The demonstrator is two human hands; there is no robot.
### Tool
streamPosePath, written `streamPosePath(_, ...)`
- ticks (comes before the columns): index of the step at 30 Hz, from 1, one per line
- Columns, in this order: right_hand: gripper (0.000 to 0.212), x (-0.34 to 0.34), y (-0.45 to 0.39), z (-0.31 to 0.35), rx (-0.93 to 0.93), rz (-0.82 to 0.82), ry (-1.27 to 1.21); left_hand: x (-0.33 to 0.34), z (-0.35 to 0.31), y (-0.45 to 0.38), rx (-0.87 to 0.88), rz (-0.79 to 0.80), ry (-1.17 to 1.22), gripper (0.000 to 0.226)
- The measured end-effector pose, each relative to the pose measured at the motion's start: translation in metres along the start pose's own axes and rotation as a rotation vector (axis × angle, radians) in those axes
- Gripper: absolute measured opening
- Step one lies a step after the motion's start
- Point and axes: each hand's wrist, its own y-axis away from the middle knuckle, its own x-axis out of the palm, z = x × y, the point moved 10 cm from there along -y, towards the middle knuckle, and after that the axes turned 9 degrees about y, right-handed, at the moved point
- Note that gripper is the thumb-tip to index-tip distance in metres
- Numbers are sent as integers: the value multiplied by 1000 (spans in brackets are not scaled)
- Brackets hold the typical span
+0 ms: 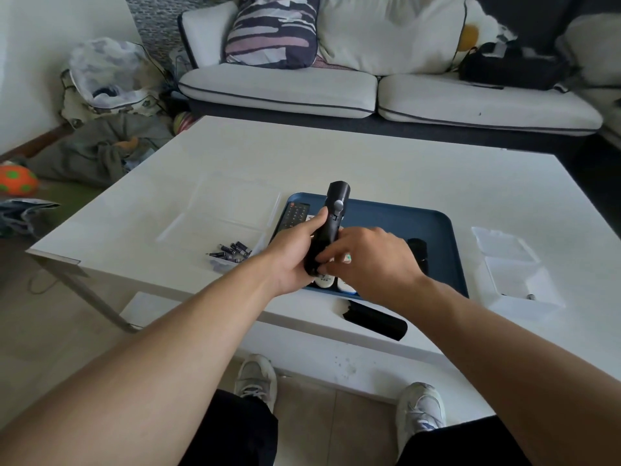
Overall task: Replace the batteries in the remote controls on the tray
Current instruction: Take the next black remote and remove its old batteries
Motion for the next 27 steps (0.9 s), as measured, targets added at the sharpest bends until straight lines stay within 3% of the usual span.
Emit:
streamPosePath(12, 17, -2, 2, 13, -161, 3, 132, -9, 8, 0, -28, -53, -26, 31)
streamPosePath(21, 30, -7, 9, 26, -269, -169, 315, -17, 8, -3, -39, -124, 39, 34)
streamPosePath(27, 30, -3, 11, 28, -321, -155, 315, -18, 5, -4, -49, -107, 25, 34)
